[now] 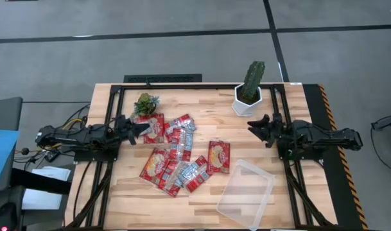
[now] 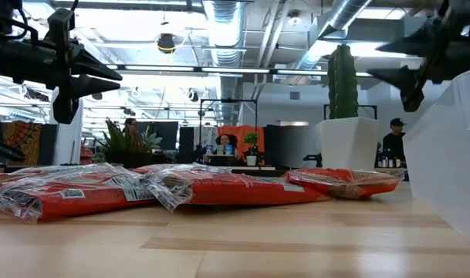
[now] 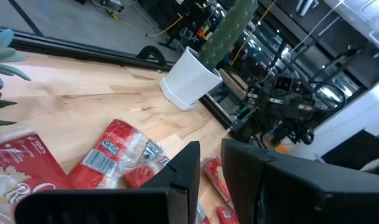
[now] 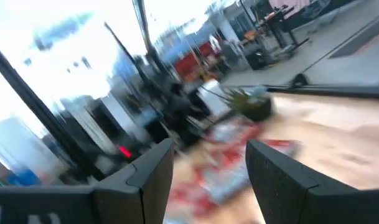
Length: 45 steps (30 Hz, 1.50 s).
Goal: Sort popcorn bags into baskets
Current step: Put the red popcorn bag into the transparent bin
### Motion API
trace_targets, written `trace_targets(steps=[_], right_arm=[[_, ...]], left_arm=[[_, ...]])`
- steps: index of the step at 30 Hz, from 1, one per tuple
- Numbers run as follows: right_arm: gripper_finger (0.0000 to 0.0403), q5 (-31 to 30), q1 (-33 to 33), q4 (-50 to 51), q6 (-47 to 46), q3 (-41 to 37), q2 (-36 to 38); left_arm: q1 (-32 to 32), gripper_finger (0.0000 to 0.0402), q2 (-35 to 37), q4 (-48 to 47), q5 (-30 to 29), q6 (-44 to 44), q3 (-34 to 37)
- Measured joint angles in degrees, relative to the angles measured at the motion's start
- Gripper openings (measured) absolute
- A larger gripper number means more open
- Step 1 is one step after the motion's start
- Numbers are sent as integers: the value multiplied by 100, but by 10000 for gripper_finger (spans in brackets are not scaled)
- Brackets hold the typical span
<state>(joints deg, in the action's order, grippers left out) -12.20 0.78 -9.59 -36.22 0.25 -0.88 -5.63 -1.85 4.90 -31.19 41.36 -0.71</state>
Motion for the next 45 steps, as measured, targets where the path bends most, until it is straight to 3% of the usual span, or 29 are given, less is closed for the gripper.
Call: trace_targets(steps=[6, 12, 19, 29, 38, 45], right_arm=[[225, -18, 17, -265, -693, 0, -2], [221, -562, 17, -366, -989, 0, 0], [227, -774, 22, -377, -1625, 93, -5], [224, -884, 127, -185, -1367, 260, -2], [225, -891, 196, -993, -934, 560, -52], [227, -940, 399, 198, 289, 1940, -889]], left_arm=[[0, 54, -2, -48, -210, 272, 0], [0, 63, -2, 131, -720, 793, 2], [0, 136, -2, 1172, -616, 729, 1], [0, 253, -4, 1541, -762, 526, -275], [0, 262, -198, 1511, -512, 320, -796], [0, 262, -1017, 1275, -507, -105, -1505]])
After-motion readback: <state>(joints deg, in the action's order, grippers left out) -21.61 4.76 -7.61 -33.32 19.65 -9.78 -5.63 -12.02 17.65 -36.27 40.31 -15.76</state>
